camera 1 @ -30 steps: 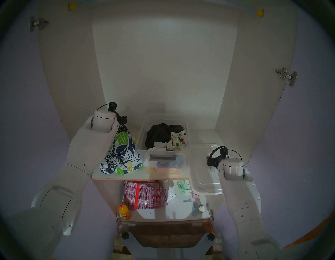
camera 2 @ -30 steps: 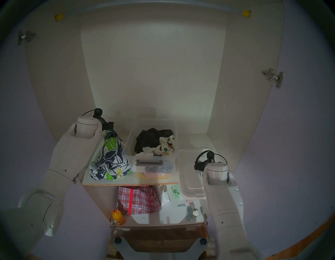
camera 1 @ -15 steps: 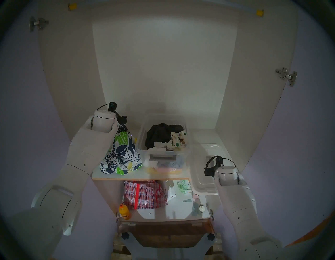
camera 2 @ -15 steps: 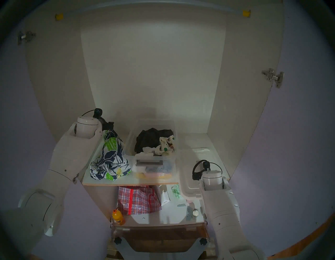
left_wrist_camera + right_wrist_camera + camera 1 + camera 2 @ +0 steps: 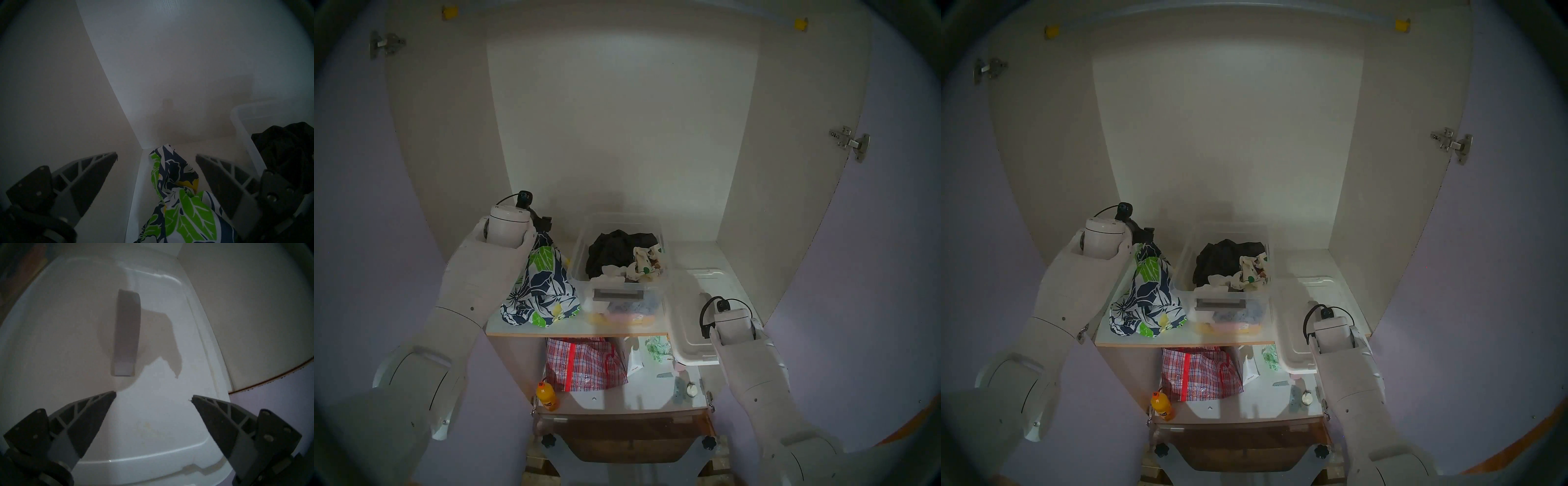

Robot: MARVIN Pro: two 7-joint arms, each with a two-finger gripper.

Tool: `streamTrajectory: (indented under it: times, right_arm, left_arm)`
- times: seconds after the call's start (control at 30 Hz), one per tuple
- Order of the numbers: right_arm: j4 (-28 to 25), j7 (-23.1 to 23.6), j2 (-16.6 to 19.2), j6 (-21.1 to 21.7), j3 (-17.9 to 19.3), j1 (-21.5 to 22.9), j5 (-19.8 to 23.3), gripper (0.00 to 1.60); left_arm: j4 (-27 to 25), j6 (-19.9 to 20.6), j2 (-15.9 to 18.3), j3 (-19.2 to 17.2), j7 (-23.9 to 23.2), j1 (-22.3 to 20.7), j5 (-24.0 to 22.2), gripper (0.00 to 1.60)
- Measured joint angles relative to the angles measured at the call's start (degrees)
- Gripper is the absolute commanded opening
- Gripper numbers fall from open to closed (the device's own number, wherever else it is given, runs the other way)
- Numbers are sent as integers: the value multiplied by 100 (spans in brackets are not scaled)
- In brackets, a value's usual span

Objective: Take clothing out of the storage bin and put the lid back on the bin

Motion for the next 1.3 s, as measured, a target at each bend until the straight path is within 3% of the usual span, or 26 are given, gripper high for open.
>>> streamTrajectory:
  times: [0.17,0.33,0.47,0.7,0.77,1.0,1.13,1.2,1.3]
  right_arm:
    - [-439,2,98,511,-44,-156,-58,160]
    - [-1090,41,192,602,-71,-568,-79,160]
    - [-1308,147,227,627,-27,-678,-37,160]
    - [-1650,960,258,474,157,-748,442,160]
    - [-1586,1165,241,286,222,-688,551,160]
    - [-1332,1088,166,-918,272,-661,584,160]
    - [-859,1064,134,-1720,254,-583,575,160]
    - [-694,1062,125,-1921,244,-550,573,160]
    - [-113,1007,75,-2441,202,-456,546,160]
  left_arm:
    - [0,0,1,0,0,0,-1,160]
    - [1,0,1,3,1,-1,-2,160]
    - [1,0,2,3,1,-1,-4,160]
    - [1,0,5,4,3,-2,-5,160]
    - [3,0,4,5,3,-2,-6,160]
    - [2,0,5,5,5,-2,-9,160]
    - [2,0,5,5,5,-2,-10,160]
    - [2,0,6,5,5,-3,-10,160]
    - [1,0,6,8,5,-2,-11,160]
